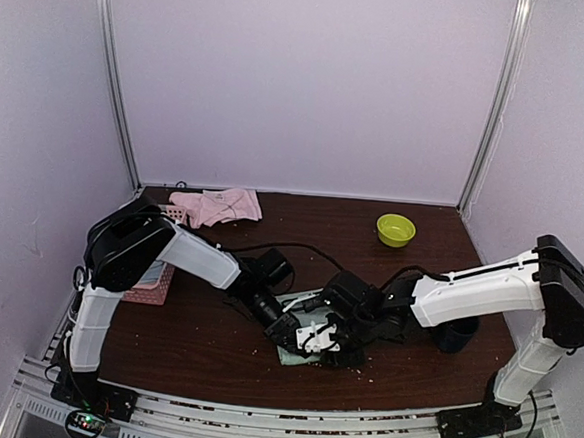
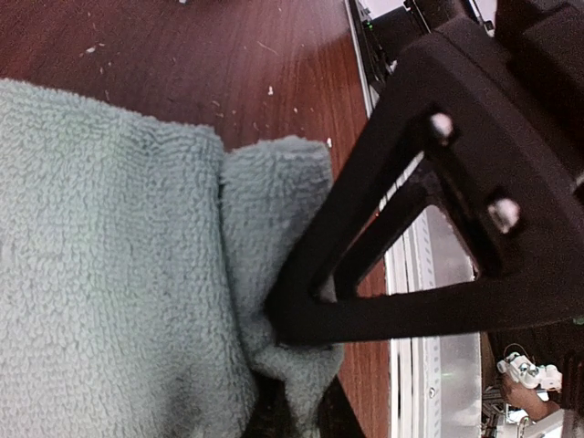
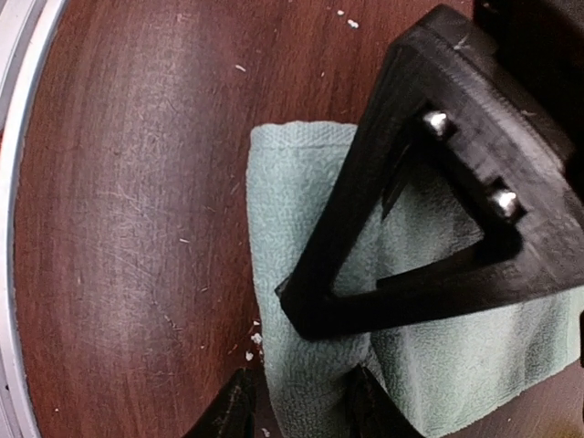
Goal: Roll the towels
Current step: Roll the towel at the center of the board.
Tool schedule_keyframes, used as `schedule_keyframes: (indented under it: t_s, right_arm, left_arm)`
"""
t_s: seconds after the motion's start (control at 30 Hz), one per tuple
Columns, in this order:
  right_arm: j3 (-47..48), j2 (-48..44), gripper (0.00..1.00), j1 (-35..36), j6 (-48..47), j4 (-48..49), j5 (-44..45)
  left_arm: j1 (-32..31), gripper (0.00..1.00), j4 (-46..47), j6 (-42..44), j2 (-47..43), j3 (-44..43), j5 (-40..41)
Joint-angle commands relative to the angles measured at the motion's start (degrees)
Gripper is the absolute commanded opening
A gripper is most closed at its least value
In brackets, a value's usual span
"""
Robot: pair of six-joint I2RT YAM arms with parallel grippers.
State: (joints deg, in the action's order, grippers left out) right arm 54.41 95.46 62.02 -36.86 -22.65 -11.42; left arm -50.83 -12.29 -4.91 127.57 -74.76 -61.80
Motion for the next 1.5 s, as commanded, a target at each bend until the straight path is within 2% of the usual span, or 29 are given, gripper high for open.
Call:
schedule_keyframes:
  t_s: [0.0,0.13,0.17,0.27,0.4,0.63,0.77,0.83,0.97,1.1,1.17,1.27,1.47]
  right_arm:
    - [-1.0,3.0,0.35,0.8,-1.8,2.0,2.5]
    - [-1.6,4.2,0.33,0.9,-2.6,2.9,3.7]
    - [-1.6,4.5,0.3,0.9,-2.9,3.0,4.2]
    - [-0.7,5.2,0.11,0.9,-3.8,1.2,3.2]
    - [3.4,5.4,0.02,0.9,-3.7,-7.2,-2.6]
    - [12.7,9.2,0.0,-0.2,-1.2,-23.0,-13.9]
    - [20.0,14.5,0.0,-3.7,-2.0,-31.9,-21.8]
    - [24.1,18.2,0.0,-6.4,-2.7,-35.2,-25.1]
    - [35.3,28.9,0.01,-11.6,-4.0,-42.4,-27.8]
    - [48.7,42.7,0.0,-16.6,-5.1,-54.1,-33.7]
    - [52.2,46.8,0.0,-18.3,-3.7,-55.0,-35.3]
    - [53.2,48.3,0.0,-18.9,-3.4,-54.7,-34.3]
    - [52.0,47.5,0.0,-18.9,-0.5,-51.5,-32.7]
  left_arm:
    - [-0.1,0.1,-4.6,1.0,2.9,2.1,6.3]
    - [-0.1,0.15,-4.9,1.2,2.2,2.1,6.0]
    - [-0.1,0.18,-4.9,1.2,1.7,2.2,5.8]
    - [0.0,0.32,-4.9,1.2,-1.9,3.4,7.8]
    - [1.5,0.41,-5.0,0.9,-9.0,7.5,12.8]
    - [6.5,0.46,-3.7,-2.3,-25.8,16.1,31.9]
    - [6.2,0.45,-1.8,-1.7,-36.1,19.4,45.8]
    - [5.3,0.46,2.7,-1.6,-43.2,22.6,53.7]
    - [4.0,0.5,8.4,1.9,-53.8,26.8,58.8]
    - [-2.7,0.51,4.8,7.3,-54.1,23.5,63.0]
    - [-8.9,0.51,3.9,11.6,-52.4,21.8,66.0]
    - [-16.2,0.51,1.9,15.2,-47.5,18.7,68.3]
    - [-22.1,0.51,0.0,19.1,-34.8,15.3,68.2]
